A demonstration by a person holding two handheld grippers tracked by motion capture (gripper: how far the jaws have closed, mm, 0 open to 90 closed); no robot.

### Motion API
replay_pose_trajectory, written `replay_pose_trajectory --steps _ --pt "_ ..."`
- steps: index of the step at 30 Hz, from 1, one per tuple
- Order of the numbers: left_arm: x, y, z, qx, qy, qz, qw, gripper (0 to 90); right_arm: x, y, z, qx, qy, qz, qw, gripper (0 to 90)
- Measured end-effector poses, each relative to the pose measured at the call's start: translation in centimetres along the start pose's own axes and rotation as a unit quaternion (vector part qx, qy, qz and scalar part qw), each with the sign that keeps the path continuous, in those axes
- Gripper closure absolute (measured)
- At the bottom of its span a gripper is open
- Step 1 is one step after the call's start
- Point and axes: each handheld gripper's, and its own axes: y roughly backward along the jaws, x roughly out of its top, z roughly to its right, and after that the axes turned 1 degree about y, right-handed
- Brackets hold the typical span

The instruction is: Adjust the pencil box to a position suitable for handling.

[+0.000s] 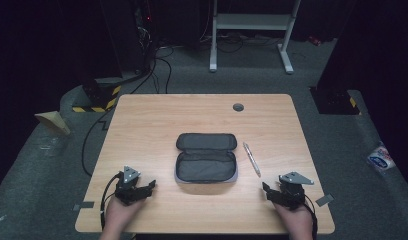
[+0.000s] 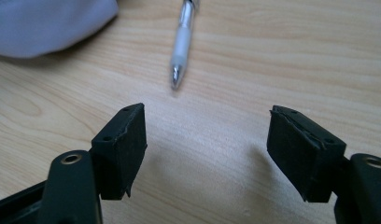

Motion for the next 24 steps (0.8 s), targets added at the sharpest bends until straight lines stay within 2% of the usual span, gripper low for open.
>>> replay_pose_trajectory --steps 6,13,20,24 --pt "0.0 0.0 0.0 -0.003 -0.002 0.001 1.0 25.1 0.1 0.1 -0.1 0.002 0.0 0.01 1.0 28.1" --pt "0.0 0.0 0.0 -0.002 -0.006 0.002 1.0 25.7 0.5 0.1 -1.0 0.0 0.032 0.014 0.9994 28.1" --pt "-0.1 0.2 0.2 -0.001 -0.006 0.003 1.0 26.3 1.0 -0.1 -1.1 0.006 0.027 0.019 0.9994 26.8" --pt "-0.2 0.2 0.2 -0.002 -0.005 0.003 1.0 26.5 1.2 -0.5 -1.2 0.008 0.034 0.024 0.9991 26.3"
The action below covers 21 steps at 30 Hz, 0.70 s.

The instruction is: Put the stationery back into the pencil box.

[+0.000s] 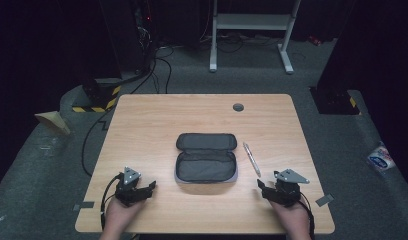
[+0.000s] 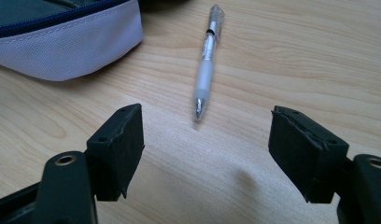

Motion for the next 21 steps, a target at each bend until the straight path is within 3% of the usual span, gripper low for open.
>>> replay_pose_trajectory --steps 3,8,21 --pt "0.0 0.0 0.0 0.0 0.0 0.0 1.0 26.5 0.2 -0.1 -0.1 0.003 0.004 0.008 1.0 27.4" --pt "0.1 -0.1 0.0 -0.002 -0.001 -0.001 1.0 26.6 0.7 -0.2 -0.2 0.012 -0.008 -0.001 0.9999 29.6" --pt "0.0 0.0 0.0 -0.006 -0.004 -0.001 1.0 26.9 2.6 -1.5 -0.4 0.011 0.004 -0.001 0.9999 31.1"
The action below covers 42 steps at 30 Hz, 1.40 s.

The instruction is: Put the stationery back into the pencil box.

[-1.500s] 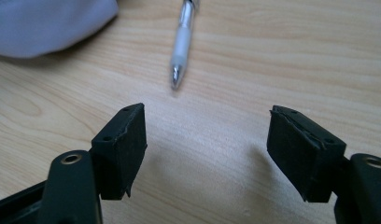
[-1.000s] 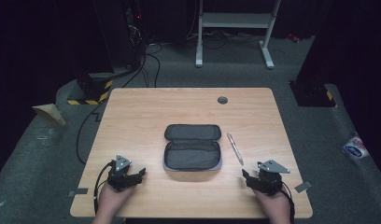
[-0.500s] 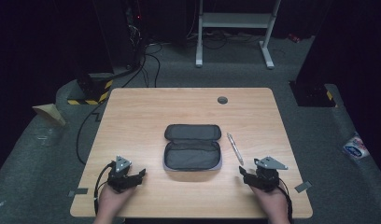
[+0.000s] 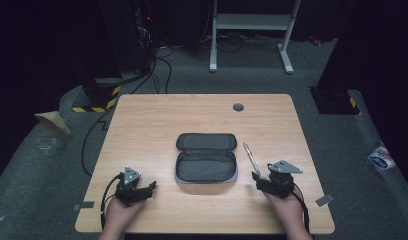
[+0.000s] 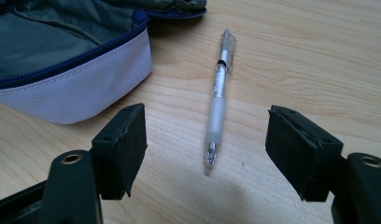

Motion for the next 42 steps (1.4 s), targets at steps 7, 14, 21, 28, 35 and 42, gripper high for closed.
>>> replay_pose_trajectory --steps 7,14,21,28,35,42 --pt "0.0 0.0 0.0 0.001 0.001 -0.001 1.0 26.9 1.3 -0.7 0.2 0.011 -0.014 -0.018 0.9997 35.7" --pt "0.0 0.0 0.0 0.001 0.001 0.0 1.0 26.9 2.0 -2.0 0.6 0.012 -0.032 -0.037 0.9987 37.7" --pt "0.0 0.0 0.0 0.001 0.001 0.0 1.0 26.9 2.9 -3.3 1.0 0.01 -0.034 -0.053 0.998 39.5" --pt "0.0 0.0 0.0 0.001 0.001 0.0 1.0 26.9 3.6 -4.4 1.4 0.019 -0.049 -0.06 0.9968 38.7" --pt "0.0 0.0 0.0 0.001 0.001 0.0 1.0 26.9 4.5 -5.0 1.5 0.032 -0.049 -0.057 0.9967 39.8" --pt "0.0 0.0 0.0 0.0 -0.001 -0.002 1.0 26.9 5.1 -5.6 1.2 0.006 -0.037 -0.072 0.9967 53.6"
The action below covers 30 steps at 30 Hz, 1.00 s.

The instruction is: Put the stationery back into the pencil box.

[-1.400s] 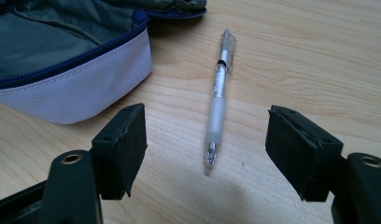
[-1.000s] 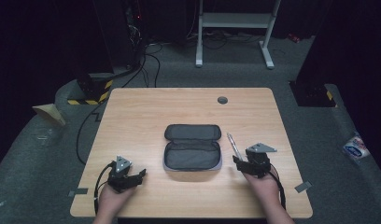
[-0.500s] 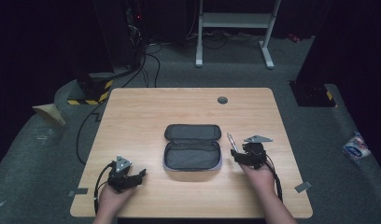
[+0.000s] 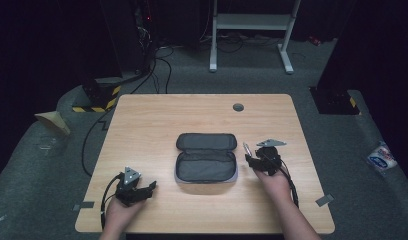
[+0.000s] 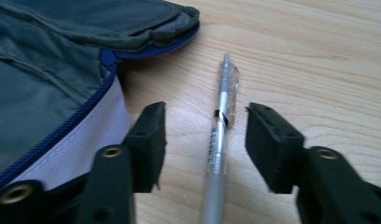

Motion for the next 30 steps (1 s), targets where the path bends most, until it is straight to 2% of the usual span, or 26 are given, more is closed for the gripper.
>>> replay_pose_trajectory --steps 2,7,17,22,27,30 --pt "0.0 0.0 0.0 0.0 0.0 0.0 1.0 26.9 0.0 -0.3 0.1 0.008 -0.003 -0.008 0.9999 55.8" --pt "0.0 0.0 0.0 0.0 0.0 0.0 1.0 26.9 -0.3 -0.9 0.2 -0.004 0.003 -0.03 0.9995 61.1" --pt "0.0 0.0 0.0 0.0 0.002 0.001 1.0 26.9 -0.6 -1.3 -0.3 -0.019 0.021 -0.039 0.9988 69.4" --pt "0.0 0.0 0.0 -0.001 0.001 0.002 1.0 26.9 -0.6 -1.4 -0.4 -0.028 0.03 -0.043 0.9982 77.0" --pt "0.0 -0.1 0.0 -0.001 0.001 0.002 1.0 26.9 -0.6 -1.4 -0.8 -0.033 0.042 -0.045 0.9975 78.5" --pt "0.0 -0.1 0.0 -0.001 0.001 0.002 1.0 26.9 -0.4 -1.1 -0.9 -0.031 0.041 -0.039 0.9979 78.6"
